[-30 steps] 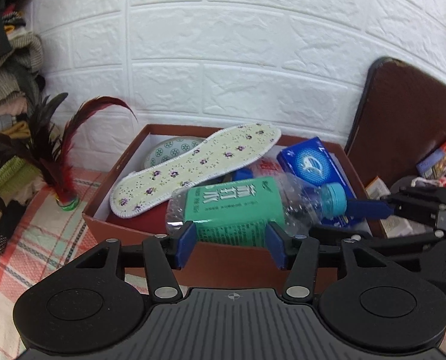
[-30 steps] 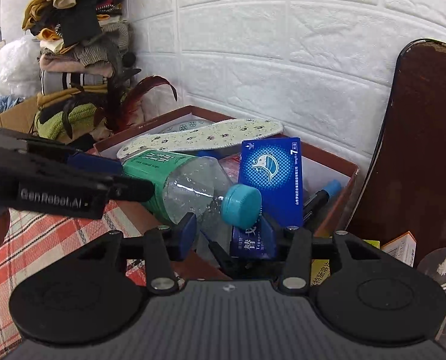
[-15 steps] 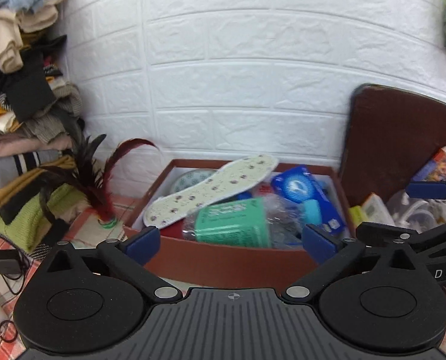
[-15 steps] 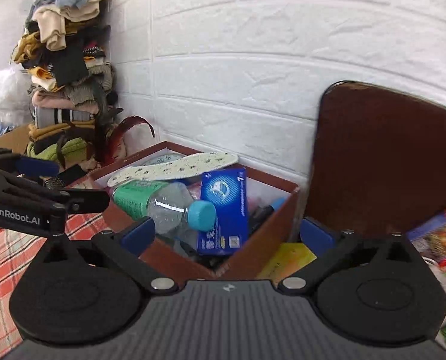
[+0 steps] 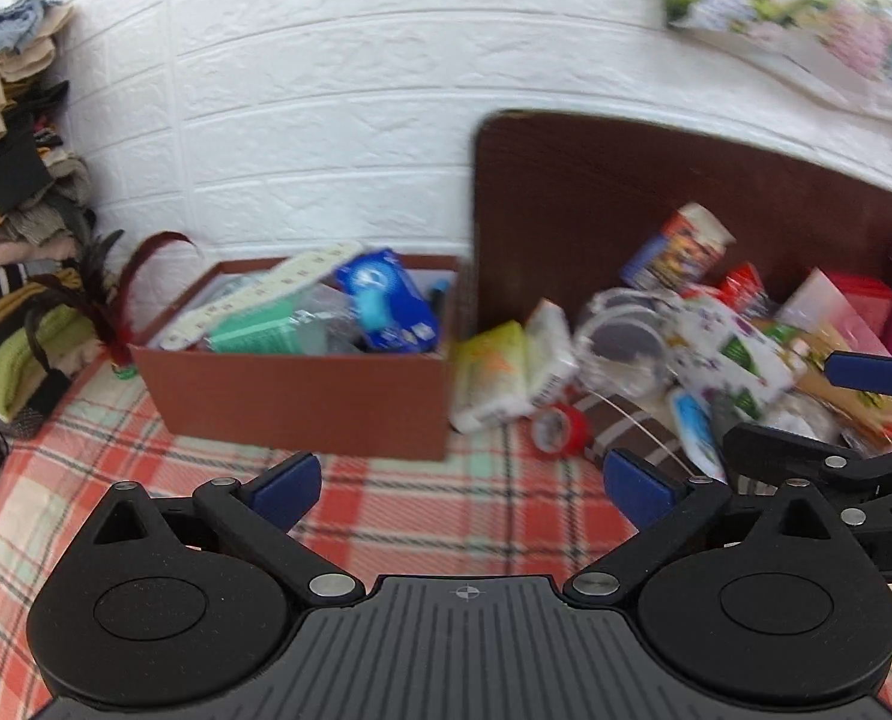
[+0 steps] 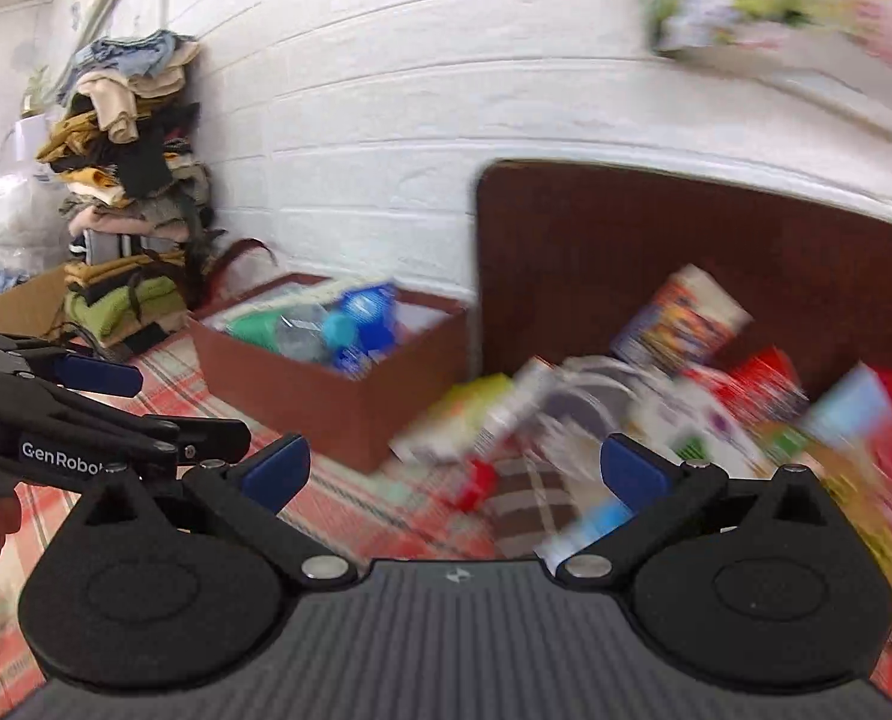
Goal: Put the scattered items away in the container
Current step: 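Open the left tool to release the bottle and withdraw toward the pile, then reach the left tool to the blue toothpaste tube while the right tool reaches the black claw clip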
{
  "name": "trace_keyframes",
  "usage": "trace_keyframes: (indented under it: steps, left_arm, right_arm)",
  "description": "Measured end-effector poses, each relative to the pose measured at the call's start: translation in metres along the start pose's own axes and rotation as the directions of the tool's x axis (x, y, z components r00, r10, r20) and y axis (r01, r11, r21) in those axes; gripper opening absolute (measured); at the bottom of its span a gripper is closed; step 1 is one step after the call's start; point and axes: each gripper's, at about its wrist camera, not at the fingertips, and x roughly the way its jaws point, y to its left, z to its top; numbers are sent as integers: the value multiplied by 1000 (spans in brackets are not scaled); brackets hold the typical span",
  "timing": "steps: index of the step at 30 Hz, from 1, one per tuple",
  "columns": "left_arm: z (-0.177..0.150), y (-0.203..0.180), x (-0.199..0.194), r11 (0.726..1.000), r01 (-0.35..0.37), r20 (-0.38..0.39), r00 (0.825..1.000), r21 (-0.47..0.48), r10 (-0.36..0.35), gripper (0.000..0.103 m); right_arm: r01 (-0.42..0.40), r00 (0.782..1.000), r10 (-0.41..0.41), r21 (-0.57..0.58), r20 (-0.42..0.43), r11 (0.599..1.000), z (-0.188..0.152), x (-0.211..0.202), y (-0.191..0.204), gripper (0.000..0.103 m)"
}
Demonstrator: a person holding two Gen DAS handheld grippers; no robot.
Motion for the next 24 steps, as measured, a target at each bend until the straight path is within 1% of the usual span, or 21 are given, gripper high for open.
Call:
trace_keyframes:
  steps: [3, 5, 8, 11, 15, 20, 24]
  left_arm:
    - [-16, -30, -11, 1000, 26, -9, 1000, 10, -26, 103]
    - [-26, -46, -13, 998, 59, -29, 998, 1, -59, 103]
    - [-38, -64, -15, 998, 64, -43, 997, -15, -65, 103]
    - [-46, -75, -18, 996, 80, -48, 995, -33, -82, 103]
    - [-48, -86, -17, 995, 96, -58, 994, -35, -98, 103]
    - [-42, -98, -14, 995, 95, -46, 994, -10, -95, 103]
    - [-37, -98, -7, 996, 87, -41, 995, -11, -87, 103]
  right_arm:
    - [43, 999, -42, 11, -20, 999, -25, -25, -14, 103]
    - [74, 997, -74, -1, -34, 997, -38, -35, -21, 103]
    - [119, 992, -120, -15, -44, 993, -55, -51, -30, 103]
    - [143, 989, -143, 2, -43, 990, -67, -63, -40, 103]
    - [164, 985, -163, 29, -49, 986, -81, -72, -55, 103]
    - [197, 979, -194, 60, -59, 978, -90, -73, -74, 103]
    - [192, 980, -187, 87, -65, 978, -92, -65, -83, 103]
